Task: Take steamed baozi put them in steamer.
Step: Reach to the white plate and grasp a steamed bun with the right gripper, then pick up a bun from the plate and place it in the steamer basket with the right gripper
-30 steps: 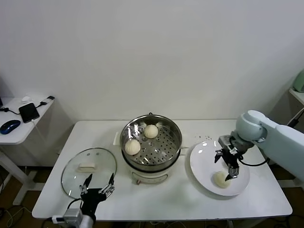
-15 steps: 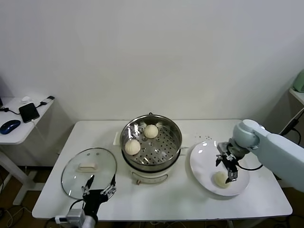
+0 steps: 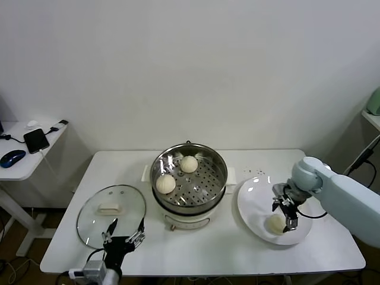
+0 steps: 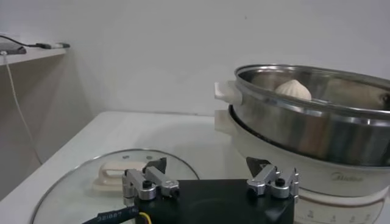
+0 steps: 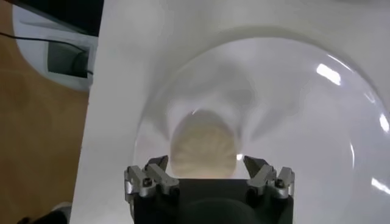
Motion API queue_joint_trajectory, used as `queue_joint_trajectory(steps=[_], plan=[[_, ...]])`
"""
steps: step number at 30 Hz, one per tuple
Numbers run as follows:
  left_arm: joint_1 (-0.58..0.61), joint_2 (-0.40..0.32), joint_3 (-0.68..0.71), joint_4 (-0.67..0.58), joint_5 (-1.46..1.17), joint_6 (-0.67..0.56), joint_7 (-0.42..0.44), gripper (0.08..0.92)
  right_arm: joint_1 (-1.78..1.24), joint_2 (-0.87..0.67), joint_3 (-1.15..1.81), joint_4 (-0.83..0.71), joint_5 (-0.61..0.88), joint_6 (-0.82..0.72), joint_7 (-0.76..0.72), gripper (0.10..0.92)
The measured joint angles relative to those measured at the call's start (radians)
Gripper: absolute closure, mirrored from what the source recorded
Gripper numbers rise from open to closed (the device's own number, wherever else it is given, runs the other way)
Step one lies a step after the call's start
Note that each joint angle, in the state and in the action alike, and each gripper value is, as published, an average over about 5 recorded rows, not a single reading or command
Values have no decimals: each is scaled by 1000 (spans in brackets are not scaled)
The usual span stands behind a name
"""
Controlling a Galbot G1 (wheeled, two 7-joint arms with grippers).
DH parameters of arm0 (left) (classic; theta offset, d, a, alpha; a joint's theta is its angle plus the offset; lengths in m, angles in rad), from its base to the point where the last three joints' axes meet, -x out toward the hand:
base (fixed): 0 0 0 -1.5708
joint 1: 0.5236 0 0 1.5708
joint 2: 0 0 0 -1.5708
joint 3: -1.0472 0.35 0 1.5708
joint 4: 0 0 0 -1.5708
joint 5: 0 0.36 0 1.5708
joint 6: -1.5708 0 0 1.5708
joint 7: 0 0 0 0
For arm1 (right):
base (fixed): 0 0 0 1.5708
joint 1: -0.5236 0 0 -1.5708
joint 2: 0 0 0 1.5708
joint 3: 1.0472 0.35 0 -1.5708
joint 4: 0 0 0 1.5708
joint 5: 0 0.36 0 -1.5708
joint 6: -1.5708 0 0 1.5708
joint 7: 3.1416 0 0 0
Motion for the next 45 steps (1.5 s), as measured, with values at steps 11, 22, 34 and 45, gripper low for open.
queue_joint_trajectory(steps=[11,22,34,45], plan=[[2,0,1,-1,0,0,0,177,-24,9,12,-14,-10,-14,12,203],[0,-2,5,3,2,0,0,177,-28,9,21,-21,-6,-21,21,406],[-10,-8,18,5,6,0,-4,177,40,-19,8,-4,49,-40,16,499],[-19,-9,19,-5,13,-1,-9,177,393,26,-168,-48,243,-52,-24,499]])
